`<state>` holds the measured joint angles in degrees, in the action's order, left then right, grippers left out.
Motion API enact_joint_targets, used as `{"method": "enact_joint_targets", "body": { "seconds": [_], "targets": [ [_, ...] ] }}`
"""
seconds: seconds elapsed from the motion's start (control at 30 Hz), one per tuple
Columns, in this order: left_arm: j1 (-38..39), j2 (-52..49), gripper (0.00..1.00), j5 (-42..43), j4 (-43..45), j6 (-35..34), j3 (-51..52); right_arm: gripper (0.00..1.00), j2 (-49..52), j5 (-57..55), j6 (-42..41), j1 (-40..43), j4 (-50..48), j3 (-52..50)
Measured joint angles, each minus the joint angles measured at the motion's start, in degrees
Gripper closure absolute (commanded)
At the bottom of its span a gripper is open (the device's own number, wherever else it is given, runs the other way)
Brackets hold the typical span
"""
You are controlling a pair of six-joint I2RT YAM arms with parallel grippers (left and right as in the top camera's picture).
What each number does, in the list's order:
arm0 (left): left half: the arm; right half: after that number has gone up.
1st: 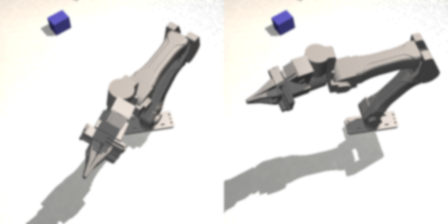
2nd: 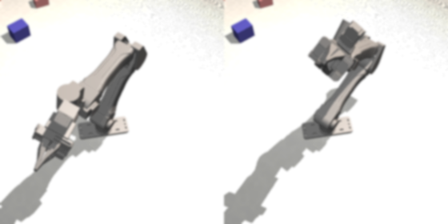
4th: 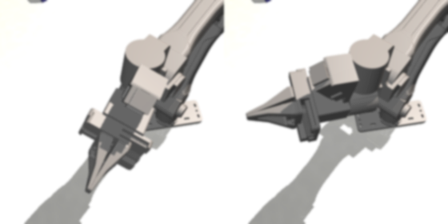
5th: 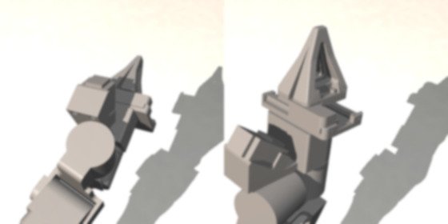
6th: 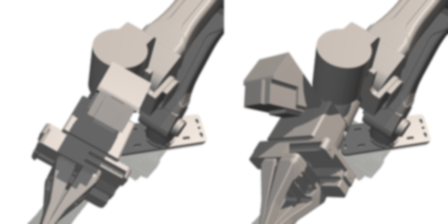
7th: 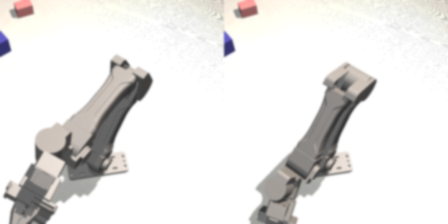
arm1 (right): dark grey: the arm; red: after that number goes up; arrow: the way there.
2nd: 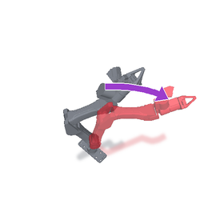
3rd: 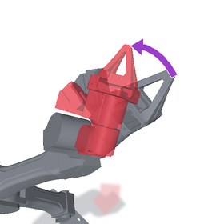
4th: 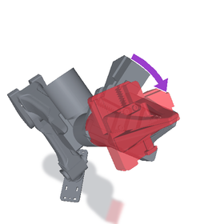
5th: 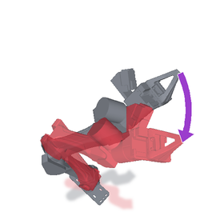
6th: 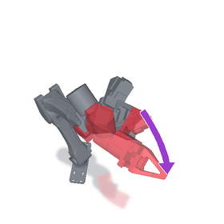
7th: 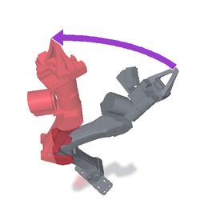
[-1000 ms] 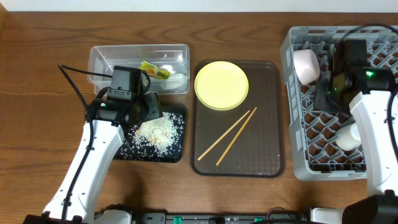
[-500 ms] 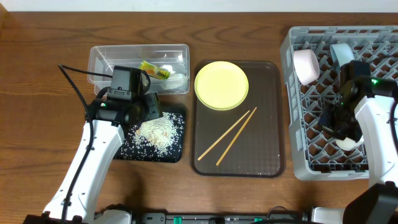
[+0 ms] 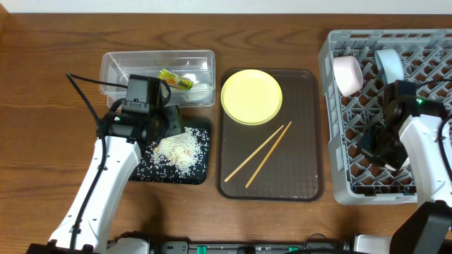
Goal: Sort waste into correct bins and load items into the dishwasher rack
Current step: 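Lower the light-blue bowl into the rack and open the right gripper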
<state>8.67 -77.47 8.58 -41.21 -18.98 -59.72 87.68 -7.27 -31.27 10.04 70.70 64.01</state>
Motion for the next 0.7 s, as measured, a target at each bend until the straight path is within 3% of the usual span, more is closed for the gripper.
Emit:
{"method": "enact_joint_targets", "body": {
  "seconds": [0.7],
  "targets": [
    [0.0, 0.0, 0.43, 0.0, 0.02, 0.02, 0.0, 0.99, 0.02, 1.84, -0.35, 0.0, -11.08, -4.2]
  ]
}}
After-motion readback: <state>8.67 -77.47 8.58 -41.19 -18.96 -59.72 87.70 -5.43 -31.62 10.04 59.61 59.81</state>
